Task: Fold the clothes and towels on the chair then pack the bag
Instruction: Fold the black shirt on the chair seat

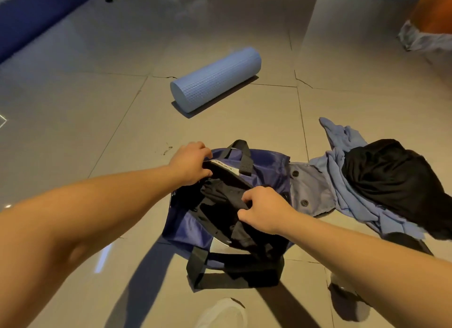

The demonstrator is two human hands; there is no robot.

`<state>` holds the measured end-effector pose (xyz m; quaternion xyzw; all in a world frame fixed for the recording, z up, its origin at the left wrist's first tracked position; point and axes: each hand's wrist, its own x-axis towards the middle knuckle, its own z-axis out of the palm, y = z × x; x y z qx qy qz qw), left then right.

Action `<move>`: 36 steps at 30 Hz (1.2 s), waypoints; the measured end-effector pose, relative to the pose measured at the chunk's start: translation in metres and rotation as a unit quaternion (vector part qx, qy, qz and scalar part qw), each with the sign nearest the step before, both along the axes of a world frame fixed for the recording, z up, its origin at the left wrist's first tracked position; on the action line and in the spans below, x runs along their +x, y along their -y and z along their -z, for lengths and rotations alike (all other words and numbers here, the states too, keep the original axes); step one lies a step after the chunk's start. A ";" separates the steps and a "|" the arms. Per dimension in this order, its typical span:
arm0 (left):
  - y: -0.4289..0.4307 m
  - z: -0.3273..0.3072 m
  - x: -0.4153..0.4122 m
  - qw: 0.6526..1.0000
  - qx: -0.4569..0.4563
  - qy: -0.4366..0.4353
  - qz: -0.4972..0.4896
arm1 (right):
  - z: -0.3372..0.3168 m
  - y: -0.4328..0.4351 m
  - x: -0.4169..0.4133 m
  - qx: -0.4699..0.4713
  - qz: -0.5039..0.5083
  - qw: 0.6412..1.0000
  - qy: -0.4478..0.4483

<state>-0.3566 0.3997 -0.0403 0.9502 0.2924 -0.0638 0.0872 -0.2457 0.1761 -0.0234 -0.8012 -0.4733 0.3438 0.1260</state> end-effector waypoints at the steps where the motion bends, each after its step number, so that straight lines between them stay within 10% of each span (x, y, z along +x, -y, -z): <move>1: -0.002 0.006 0.004 1.000 0.021 -0.008 0.009 | 0.004 0.000 -0.002 -0.008 -0.011 1.000 -0.001; 18: -0.004 -0.025 0.016 0.985 -0.013 0.161 -0.066 | 0.008 -0.064 -0.020 0.104 0.095 0.985 0.096; 28: 0.024 0.002 -0.018 0.963 -0.059 0.235 -0.119 | 0.055 -0.047 -0.030 0.075 0.082 0.994 0.006; 36: 0.075 0.030 -0.095 0.987 -0.075 0.099 0.098 | 0.060 -0.037 -0.022 0.115 0.093 0.988 -0.042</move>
